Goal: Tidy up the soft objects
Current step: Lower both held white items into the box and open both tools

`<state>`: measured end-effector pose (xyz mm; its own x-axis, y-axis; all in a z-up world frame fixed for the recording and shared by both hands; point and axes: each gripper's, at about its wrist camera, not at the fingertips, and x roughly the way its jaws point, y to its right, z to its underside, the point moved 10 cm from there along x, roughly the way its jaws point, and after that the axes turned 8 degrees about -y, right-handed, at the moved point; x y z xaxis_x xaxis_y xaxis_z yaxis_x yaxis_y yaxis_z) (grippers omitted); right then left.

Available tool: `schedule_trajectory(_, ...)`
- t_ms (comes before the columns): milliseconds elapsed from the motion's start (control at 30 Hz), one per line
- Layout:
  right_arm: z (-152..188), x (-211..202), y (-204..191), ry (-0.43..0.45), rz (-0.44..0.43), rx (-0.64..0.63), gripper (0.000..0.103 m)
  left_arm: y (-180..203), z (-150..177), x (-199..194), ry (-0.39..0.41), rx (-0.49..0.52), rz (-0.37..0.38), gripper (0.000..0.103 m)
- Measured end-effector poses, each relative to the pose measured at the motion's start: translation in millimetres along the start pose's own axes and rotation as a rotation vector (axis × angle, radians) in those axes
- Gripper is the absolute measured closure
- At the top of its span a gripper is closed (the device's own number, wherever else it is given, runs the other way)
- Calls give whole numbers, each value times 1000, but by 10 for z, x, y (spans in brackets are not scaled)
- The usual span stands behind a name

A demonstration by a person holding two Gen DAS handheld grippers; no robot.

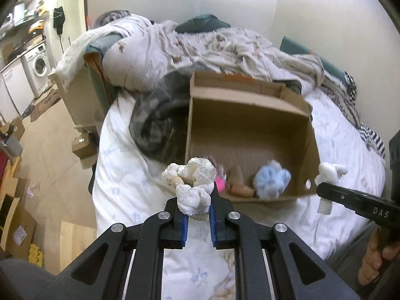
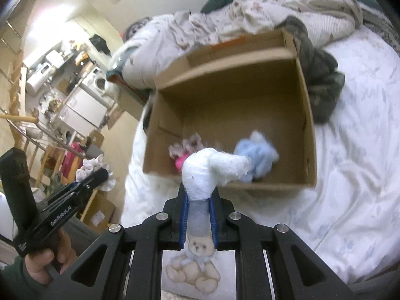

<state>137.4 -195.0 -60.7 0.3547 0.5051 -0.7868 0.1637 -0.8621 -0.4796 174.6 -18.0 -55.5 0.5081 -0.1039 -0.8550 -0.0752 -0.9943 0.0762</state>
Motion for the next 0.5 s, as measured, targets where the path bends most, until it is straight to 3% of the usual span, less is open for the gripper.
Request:
schedule_trajectory(300, -340, -138, 144, 120, 28, -16, 86, 114, -382, -49, 84, 55, 9, 91)
schedule_trajectory(500, -380, 48, 355, 107, 35, 57, 86, 294, -524, 181, 102, 130, 14, 91)
